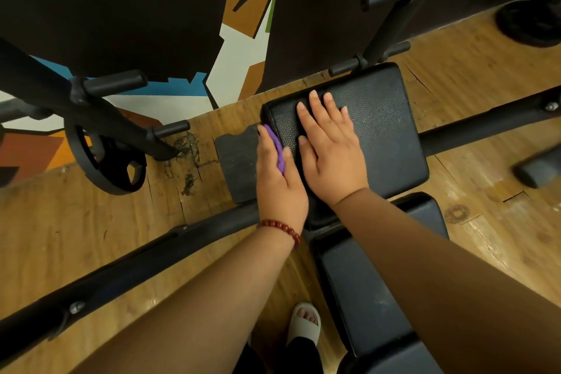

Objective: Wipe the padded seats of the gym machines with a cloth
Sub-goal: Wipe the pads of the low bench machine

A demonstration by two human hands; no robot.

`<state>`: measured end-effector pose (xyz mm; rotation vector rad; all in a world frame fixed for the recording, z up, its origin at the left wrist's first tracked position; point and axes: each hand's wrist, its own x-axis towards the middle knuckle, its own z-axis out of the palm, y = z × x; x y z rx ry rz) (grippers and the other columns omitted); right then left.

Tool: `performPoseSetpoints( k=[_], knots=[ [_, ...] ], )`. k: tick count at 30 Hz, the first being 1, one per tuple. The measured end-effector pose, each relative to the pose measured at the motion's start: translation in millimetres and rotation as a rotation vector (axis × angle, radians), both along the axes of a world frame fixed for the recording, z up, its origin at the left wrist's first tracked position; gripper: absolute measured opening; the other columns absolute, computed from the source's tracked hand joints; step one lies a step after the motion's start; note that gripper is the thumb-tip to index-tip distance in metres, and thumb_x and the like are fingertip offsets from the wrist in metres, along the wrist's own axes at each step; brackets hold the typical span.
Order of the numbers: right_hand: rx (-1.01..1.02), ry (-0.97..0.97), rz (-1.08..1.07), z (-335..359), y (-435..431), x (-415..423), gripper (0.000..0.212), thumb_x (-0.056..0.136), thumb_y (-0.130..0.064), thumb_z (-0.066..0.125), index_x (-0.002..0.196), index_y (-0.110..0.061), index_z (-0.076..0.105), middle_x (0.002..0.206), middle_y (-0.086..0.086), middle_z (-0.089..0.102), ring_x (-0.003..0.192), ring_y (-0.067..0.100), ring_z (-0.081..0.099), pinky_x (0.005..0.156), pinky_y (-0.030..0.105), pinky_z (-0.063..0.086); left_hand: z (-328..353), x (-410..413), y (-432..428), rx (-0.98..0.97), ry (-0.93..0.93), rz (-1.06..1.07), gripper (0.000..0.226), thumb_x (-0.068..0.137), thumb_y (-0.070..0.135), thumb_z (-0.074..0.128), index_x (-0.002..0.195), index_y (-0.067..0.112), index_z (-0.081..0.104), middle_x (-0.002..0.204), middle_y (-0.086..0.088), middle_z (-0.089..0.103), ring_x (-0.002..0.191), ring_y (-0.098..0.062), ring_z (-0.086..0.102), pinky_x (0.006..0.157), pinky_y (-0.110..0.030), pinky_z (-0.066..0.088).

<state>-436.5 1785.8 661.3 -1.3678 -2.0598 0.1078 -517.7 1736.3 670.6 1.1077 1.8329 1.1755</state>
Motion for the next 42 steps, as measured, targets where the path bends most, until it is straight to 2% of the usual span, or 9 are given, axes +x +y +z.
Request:
performPoseSetpoints(
  k=[2,5,11,16,24,28,31,35,42],
  knots=[
    [-0.023,-0.012,0.041,1.3,0.0,4.5,0.049,0.099,-0.025,0.036,0.144,-0.008,0.043,0.152,0.014,0.036,0.144,0.030,0.025,0.120,0.036,0.006,-4.4,4.4,-17.9,-0.022,-0.020,-0.022,0.055,0.102,0.033,0.031,0.148,0.040,0.001,0.160,0.006,0.019,0.145,-0.013,0.023,0.110,-0.026,0.026],
    [-0.053,-0.089,0.100,-2.2,-5.2,19.8,0.051,0.100,-0.028,0.033,0.147,-0.009,0.036,0.156,0.013,0.030,0.146,0.027,0.021,0.120,0.031,0.003,2.9,-0.4,-7.0,-0.043,0.001,0.031,0.053,0.102,0.039,0.028,0.152,0.036,0.009,0.157,0.004,0.027,0.141,-0.016,0.034,0.112,-0.034,0.036],
    [0.000,-0.172,0.030,-18.8,-22.7,29.7,0.052,0.101,-0.031,0.036,0.150,-0.014,0.032,0.157,0.009,0.029,0.146,0.023,0.021,0.120,0.037,0.012,7.9,-14.1,41.4,0.026,0.068,0.093,0.054,0.101,0.046,0.025,0.153,0.036,0.013,0.154,-0.001,0.036,0.130,-0.030,0.048,0.100,-0.047,0.049],
    [0.030,-0.164,0.017,-20.4,-23.3,27.3,0.051,0.100,-0.029,0.035,0.148,-0.012,0.035,0.155,0.010,0.032,0.145,0.024,0.023,0.120,0.037,0.013,-12.5,5.1,-5.7,-0.010,-0.002,0.104,0.052,0.103,0.037,0.030,0.153,0.031,0.017,0.153,0.001,0.037,0.137,-0.014,0.038,0.107,-0.025,0.036],
    [0.048,-0.170,0.011,-23.9,-24.8,29.0,0.051,0.100,-0.027,0.036,0.148,-0.012,0.035,0.155,0.010,0.031,0.145,0.024,0.024,0.120,0.037,0.013,-0.3,-3.2,23.6,0.015,-0.036,0.188,0.049,0.104,0.036,0.029,0.152,0.026,0.023,0.154,0.003,0.034,0.139,-0.012,0.034,0.095,-0.006,0.024],
    [0.057,-0.171,0.004,-24.1,-24.2,28.6,0.050,0.100,-0.027,0.036,0.148,-0.012,0.036,0.155,0.010,0.032,0.145,0.024,0.025,0.120,0.038,0.015,-10.1,2.3,11.8,0.025,-0.039,0.131,0.050,0.103,0.036,0.030,0.152,0.030,0.020,0.154,0.002,0.034,0.137,-0.009,0.035,0.106,-0.016,0.033],
    [0.058,-0.178,0.004,-23.8,-23.9,28.6,0.050,0.100,-0.028,0.036,0.148,-0.013,0.036,0.155,0.010,0.032,0.145,0.024,0.025,0.120,0.037,0.014,-24.5,9.9,-22.9,0.010,-0.080,0.062,0.050,0.103,0.033,0.032,0.150,0.033,0.015,0.153,0.006,0.032,0.130,0.005,0.027,0.092,0.007,0.023],
    [0.049,-0.193,-0.006,-23.3,-25.9,28.5,0.051,0.100,-0.029,0.035,0.148,-0.014,0.035,0.155,0.009,0.031,0.145,0.024,0.025,0.119,0.039,0.016,-18.3,3.8,-22.6,0.020,-0.086,0.037,0.050,0.104,0.031,0.031,0.152,0.026,0.018,0.156,0.001,0.030,0.142,-0.010,0.029,0.112,-0.018,0.026],
    [0.055,-0.199,-0.017,-23.0,-27.8,28.2,0.050,0.101,-0.031,0.033,0.149,-0.014,0.035,0.155,0.010,0.032,0.145,0.025,0.026,0.119,0.040,0.018,-13.4,4.2,-3.6,0.073,-0.069,0.059,0.052,0.104,0.030,0.031,0.153,0.019,0.016,0.158,-0.002,0.025,0.143,-0.013,0.027,0.108,-0.014,0.024]
  ],
)
